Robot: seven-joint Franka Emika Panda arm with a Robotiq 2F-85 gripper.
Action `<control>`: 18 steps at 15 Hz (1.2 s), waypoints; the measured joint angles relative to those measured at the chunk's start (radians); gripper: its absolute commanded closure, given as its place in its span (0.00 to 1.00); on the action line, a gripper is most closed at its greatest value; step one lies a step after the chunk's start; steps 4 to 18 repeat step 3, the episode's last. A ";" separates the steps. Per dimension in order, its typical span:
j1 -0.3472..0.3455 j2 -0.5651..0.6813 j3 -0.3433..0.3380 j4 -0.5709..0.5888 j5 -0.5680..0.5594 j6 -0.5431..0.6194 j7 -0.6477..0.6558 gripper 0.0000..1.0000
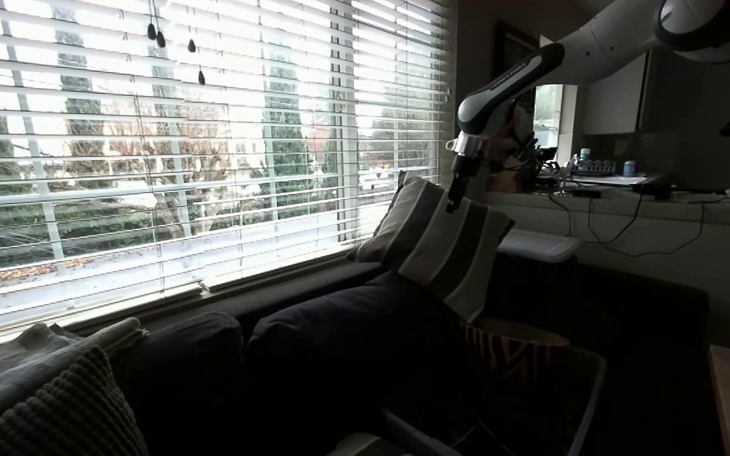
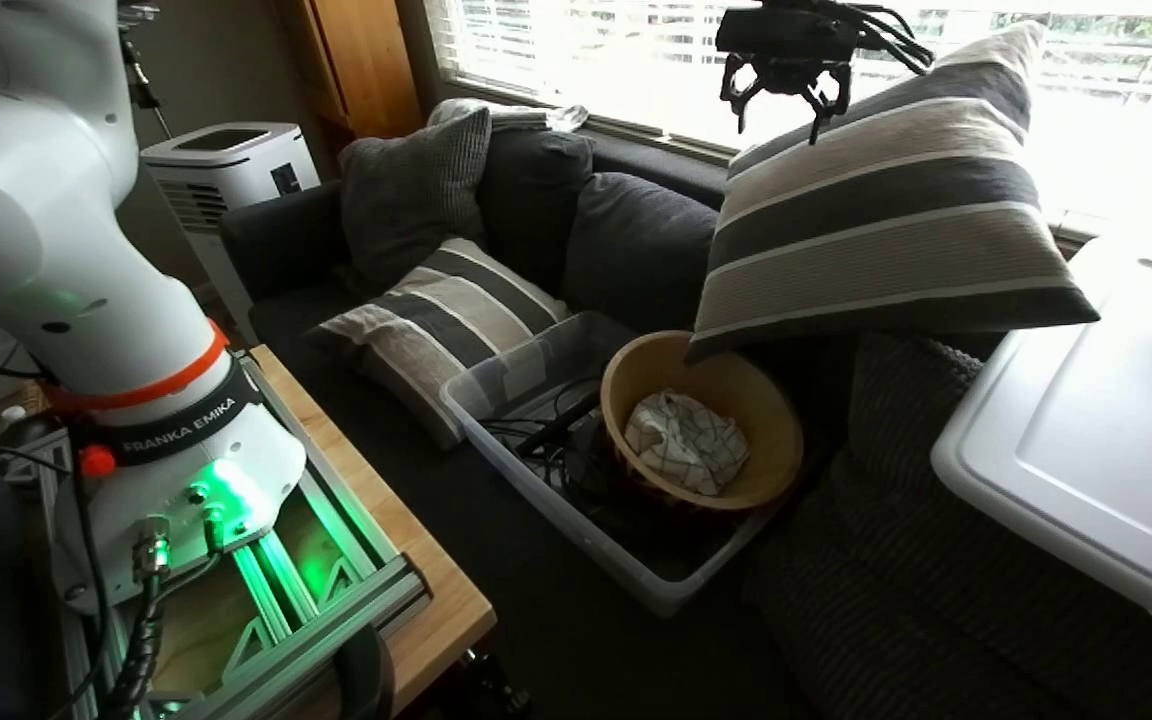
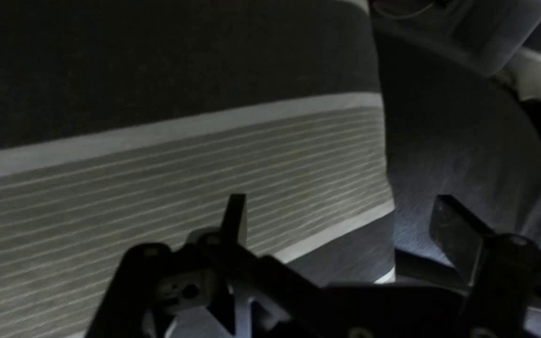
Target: Move the pillow at the top to the right
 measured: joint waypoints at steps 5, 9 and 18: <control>0.008 0.000 -0.010 0.004 0.004 -0.007 -0.003 0.00; 0.008 0.000 -0.010 0.004 0.004 -0.007 -0.003 0.00; 0.008 0.000 -0.010 0.004 0.004 -0.007 -0.003 0.00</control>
